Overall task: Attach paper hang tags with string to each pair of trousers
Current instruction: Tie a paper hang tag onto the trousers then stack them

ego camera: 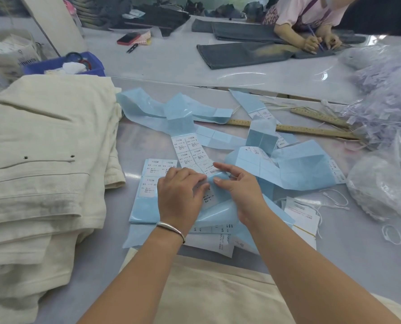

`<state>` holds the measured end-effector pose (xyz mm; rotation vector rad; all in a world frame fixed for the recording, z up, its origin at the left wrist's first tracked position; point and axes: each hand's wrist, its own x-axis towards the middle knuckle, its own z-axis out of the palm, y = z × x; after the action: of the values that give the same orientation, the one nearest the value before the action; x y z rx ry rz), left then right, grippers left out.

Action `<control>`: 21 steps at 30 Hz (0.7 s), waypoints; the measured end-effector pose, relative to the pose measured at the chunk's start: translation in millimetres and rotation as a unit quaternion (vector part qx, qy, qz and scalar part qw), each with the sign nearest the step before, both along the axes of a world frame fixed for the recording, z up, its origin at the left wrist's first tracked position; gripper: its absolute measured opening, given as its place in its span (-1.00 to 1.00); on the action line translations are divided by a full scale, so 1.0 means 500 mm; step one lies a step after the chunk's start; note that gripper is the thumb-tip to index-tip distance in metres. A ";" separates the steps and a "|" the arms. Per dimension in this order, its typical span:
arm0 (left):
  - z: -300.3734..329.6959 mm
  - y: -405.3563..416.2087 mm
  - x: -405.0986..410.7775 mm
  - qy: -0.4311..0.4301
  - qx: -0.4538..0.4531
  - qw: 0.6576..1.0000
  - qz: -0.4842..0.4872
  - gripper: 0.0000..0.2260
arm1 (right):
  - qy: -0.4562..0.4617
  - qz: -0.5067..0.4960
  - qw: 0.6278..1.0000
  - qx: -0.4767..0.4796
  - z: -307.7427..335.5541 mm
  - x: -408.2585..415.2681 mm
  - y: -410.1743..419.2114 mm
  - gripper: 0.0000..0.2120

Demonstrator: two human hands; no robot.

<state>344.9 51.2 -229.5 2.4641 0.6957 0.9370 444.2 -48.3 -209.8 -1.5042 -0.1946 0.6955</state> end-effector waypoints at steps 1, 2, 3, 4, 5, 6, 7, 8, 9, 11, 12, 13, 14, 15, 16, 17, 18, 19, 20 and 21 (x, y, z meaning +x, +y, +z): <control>0.001 0.001 0.000 -0.004 0.006 1.000 -0.001 -0.86 | -0.001 -0.002 1.000 0.001 0.001 -0.001 0.001 -0.66; 0.002 0.003 0.000 -0.007 0.013 1.000 -0.003 -0.86 | -0.002 -0.002 1.000 0.000 0.001 -0.001 0.001 -0.65; 0.002 0.005 -0.001 -0.011 0.023 1.000 -0.004 -0.86 | -0.002 -0.002 1.000 -0.004 0.001 -0.001 0.002 -0.66; 0.003 0.006 -0.001 -0.015 0.036 0.999 -0.006 -0.86 | -0.002 -0.002 1.000 -0.009 0.001 -0.001 0.002 -0.66; 0.004 0.007 -0.001 -0.019 0.049 0.999 -0.007 -0.87 | 0.000 -0.002 1.000 -0.013 0.002 -0.001 0.002 -0.67; 0.004 0.008 -0.002 -0.023 0.061 0.998 -0.008 -0.87 | 0.002 -0.003 1.000 -0.014 0.001 -0.001 0.002 -0.67; 0.004 0.009 -0.003 -0.027 0.071 0.997 -0.010 -0.88 | 0.004 -0.004 1.000 -0.014 0.002 -0.001 0.002 -0.67; 0.003 0.010 -0.003 -0.033 0.078 0.996 -0.012 -0.88 | 0.003 -0.006 1.000 -0.014 0.001 -0.001 0.002 -0.67; 0.002 0.011 -0.004 -0.037 0.083 0.996 -0.014 -0.89 | 0.002 -0.009 1.000 -0.015 0.000 -0.002 0.001 -0.67; 0.000 0.012 -0.005 -0.044 0.093 0.995 -0.017 -0.90 | 0.001 -0.014 1.000 -0.015 -0.001 -0.003 0.001 -0.67; -0.001 0.012 -0.006 -0.046 0.099 0.994 -0.019 -0.91 | 0.003 -0.018 1.000 -0.013 -0.002 -0.004 0.001 -0.67; -0.002 0.012 -0.007 -0.048 0.104 0.993 -0.021 -0.92 | 0.005 -0.022 1.000 -0.009 -0.002 -0.005 0.002 -0.66; -0.002 0.010 -0.008 -0.049 0.105 0.993 -0.024 -0.92 | 0.009 -0.026 1.000 -0.004 -0.002 -0.005 0.003 -0.66; -0.003 0.009 -0.008 -0.051 0.101 0.993 -0.028 -0.92 | 0.013 -0.031 0.999 0.000 -0.002 -0.006 0.003 -0.67; -0.002 0.008 -0.009 -0.056 0.093 0.994 -0.034 -0.92 | 0.014 -0.035 0.999 0.004 -0.004 -0.006 0.004 -0.67; 0.000 0.007 -0.010 -0.064 0.080 0.994 -0.043 -0.92 | 0.012 -0.039 0.999 0.006 -0.006 -0.005 0.004 -0.67; 0.004 0.006 -0.013 -0.074 0.064 0.994 -0.054 -0.93 | 0.006 -0.043 0.999 0.003 -0.009 -0.005 0.005 -0.68; 0.008 0.005 -0.017 -0.086 0.044 0.993 -0.064 -0.93 | 0.001 -0.046 0.999 -0.004 -0.014 -0.003 0.005 -0.69; 0.014 0.003 -0.022 -0.096 0.018 0.993 -0.070 -0.94 | -0.002 -0.048 0.999 -0.011 -0.018 -0.001 0.006 -0.71; 0.020 0.001 -0.029 -0.105 -0.014 0.992 -0.071 -0.94 | -0.003 -0.052 0.998 -0.017 -0.023 0.003 0.007 -0.73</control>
<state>330.4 51.8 -219.4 2.3113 0.4540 1.1019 445.6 -44.6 -221.1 -1.5383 -0.1078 0.6138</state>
